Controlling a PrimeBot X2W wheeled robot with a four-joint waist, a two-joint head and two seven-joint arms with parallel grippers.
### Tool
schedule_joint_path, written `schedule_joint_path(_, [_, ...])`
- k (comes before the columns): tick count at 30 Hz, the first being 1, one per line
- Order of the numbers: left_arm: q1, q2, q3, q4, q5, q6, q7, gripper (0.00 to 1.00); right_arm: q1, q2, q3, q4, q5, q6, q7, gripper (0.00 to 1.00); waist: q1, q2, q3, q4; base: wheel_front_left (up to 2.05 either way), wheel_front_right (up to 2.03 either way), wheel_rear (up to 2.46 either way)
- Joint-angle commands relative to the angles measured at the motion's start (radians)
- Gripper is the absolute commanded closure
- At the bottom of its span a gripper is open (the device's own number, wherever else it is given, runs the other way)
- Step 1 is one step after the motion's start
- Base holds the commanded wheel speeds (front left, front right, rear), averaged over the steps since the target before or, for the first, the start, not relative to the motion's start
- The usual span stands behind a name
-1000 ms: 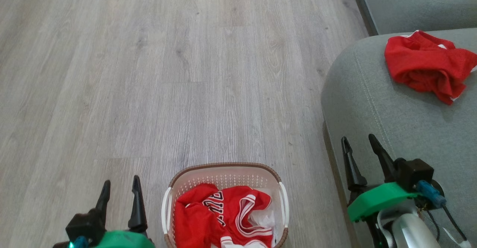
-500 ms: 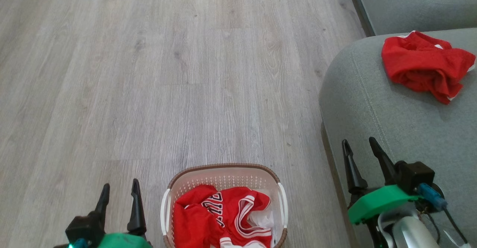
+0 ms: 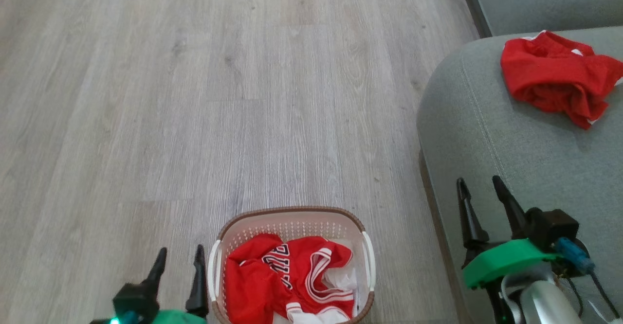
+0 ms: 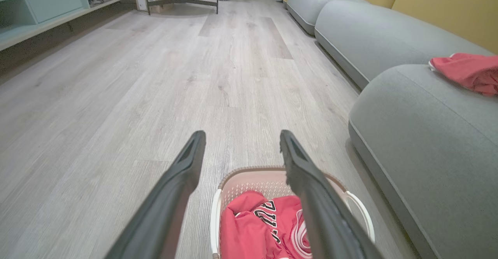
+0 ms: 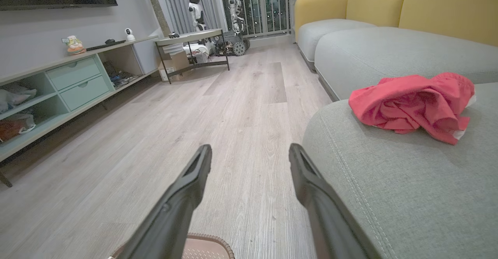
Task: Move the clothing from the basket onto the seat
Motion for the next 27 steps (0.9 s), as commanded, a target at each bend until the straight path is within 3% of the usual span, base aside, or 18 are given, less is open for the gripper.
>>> schedule_joint_path(1, [-0.06,-0.005,0.024,-0.021,0.01,-0.007,-0.012,0.0,-0.03,0.004,0.015,-0.038,-0.005,0.0,-0.007,0.0,0.0,0.0,0.006,-0.003,0.0,0.0,0.0])
schedule_joint_path(8, [-0.165,-0.004,-0.04,0.105,0.051,-0.043,-0.012,0.0,-0.056,0.004,-0.026,-0.087,-0.027,0.0,-0.007,0.0,0.0,0.0,0.086,-0.024,0.0,0.0,0.0])
schedule_joint_path(17, [-0.391,-0.004,-0.139,0.337,0.117,-0.09,0.007,0.0,-0.148,0.004,-0.046,-0.179,-0.045,0.0,-0.007,0.0,0.0,0.0,0.306,-0.078,0.0,0.0,0.0])
schedule_joint_path(27, [-0.666,-0.005,-0.215,0.662,0.177,-0.089,0.039,0.0,-0.275,0.004,-0.02,-0.288,-0.013,0.0,-0.007,0.0,0.0,0.0,0.567,-0.173,0.0,0.0,0.0])
